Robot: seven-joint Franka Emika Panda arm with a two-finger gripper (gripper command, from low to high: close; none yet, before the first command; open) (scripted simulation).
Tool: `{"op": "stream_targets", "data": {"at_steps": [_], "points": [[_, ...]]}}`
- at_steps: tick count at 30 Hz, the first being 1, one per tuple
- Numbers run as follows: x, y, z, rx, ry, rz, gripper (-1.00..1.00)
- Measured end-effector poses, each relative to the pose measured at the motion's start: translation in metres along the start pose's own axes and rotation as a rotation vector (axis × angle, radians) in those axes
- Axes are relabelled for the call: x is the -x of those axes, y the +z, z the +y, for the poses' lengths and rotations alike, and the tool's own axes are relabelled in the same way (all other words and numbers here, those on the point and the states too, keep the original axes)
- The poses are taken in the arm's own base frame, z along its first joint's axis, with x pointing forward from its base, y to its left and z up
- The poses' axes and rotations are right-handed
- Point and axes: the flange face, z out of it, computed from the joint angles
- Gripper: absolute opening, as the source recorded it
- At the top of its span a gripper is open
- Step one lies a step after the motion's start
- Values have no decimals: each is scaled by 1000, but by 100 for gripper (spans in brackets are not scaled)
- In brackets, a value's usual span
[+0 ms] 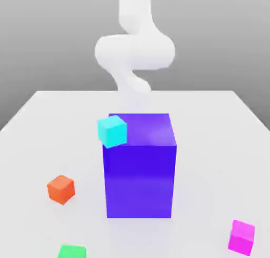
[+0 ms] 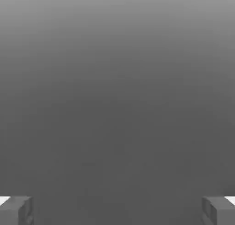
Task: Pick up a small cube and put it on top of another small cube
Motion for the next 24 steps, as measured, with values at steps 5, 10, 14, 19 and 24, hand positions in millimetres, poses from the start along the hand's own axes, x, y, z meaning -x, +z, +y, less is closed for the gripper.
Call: {"op": "stream_targets", "data": {"at_steps": [5, 10, 14, 19, 24], "points": [[27, 93, -22, 36, -168, -143, 0], [72, 180, -36, 69, -336, -278, 0], [119, 244, -40, 92, -474, -383, 0], [196, 314, -38, 116, -663, -514, 0], [269, 376, -15, 149, -834, -636, 0]]}}
